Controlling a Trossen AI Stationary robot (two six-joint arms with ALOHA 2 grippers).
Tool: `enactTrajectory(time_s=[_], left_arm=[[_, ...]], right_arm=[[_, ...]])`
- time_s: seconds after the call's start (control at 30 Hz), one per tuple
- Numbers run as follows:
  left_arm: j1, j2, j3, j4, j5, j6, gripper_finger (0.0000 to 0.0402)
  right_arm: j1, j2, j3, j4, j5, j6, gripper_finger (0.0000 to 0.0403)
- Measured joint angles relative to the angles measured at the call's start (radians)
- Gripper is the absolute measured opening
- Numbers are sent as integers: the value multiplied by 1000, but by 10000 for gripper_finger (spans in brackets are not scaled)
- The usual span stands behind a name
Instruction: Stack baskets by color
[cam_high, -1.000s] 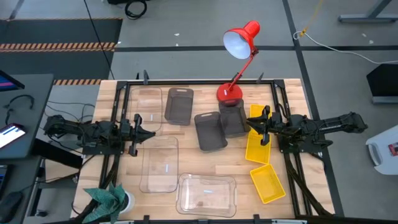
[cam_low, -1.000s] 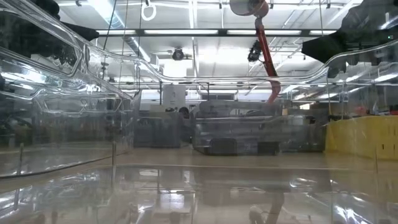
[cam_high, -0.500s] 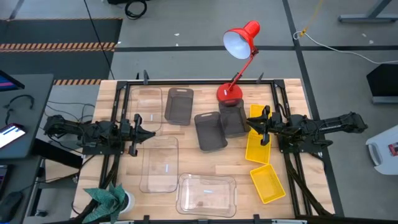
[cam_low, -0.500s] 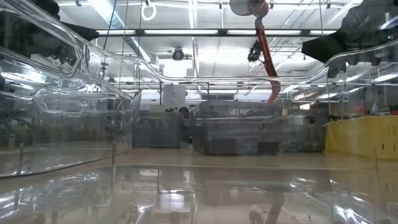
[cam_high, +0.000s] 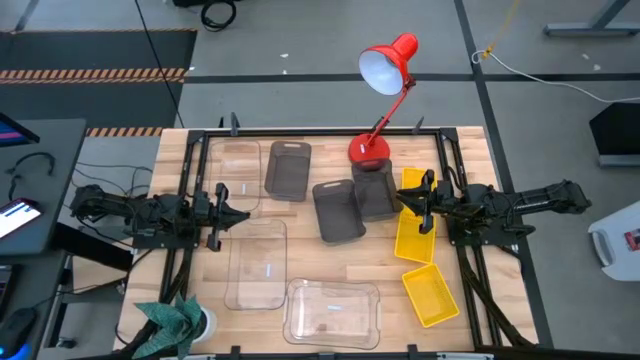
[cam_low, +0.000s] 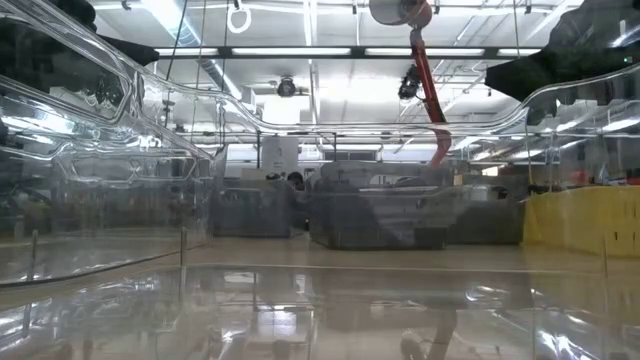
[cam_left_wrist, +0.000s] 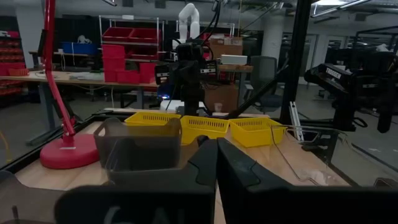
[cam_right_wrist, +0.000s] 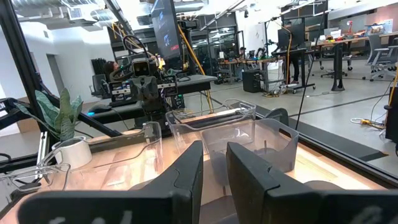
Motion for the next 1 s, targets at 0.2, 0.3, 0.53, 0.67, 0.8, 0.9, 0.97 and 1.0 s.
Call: enactTrajectory(time_s=[0.2,0.3,0.53,0.67,0.8,0.9,0.97,1.0], left_arm=[[0,0,0,0,0,0,9],[0,0,0,0,0,0,9],[0,0,0,0,0,0,9],[0,0,0,0,0,0,9],[0,0,0,0,0,0,9],[0,0,0,0,0,0,9],[0,0,0,0,0,0,9],[0,0,0,0,0,0,9]], right_arm=[[-3,0,0,7,33,-246,77],[-3,0,0,9,48,-443,77],[-3,0,0,9,46,-581,77],[-3,0,0,43,34,-574,77],[-5,0,0,142,23,-415,77],[-15,0,0,238,85,-306,77],[-22,0,0,278,97,-219,77],[-25,0,0,289,94,-178,77]])
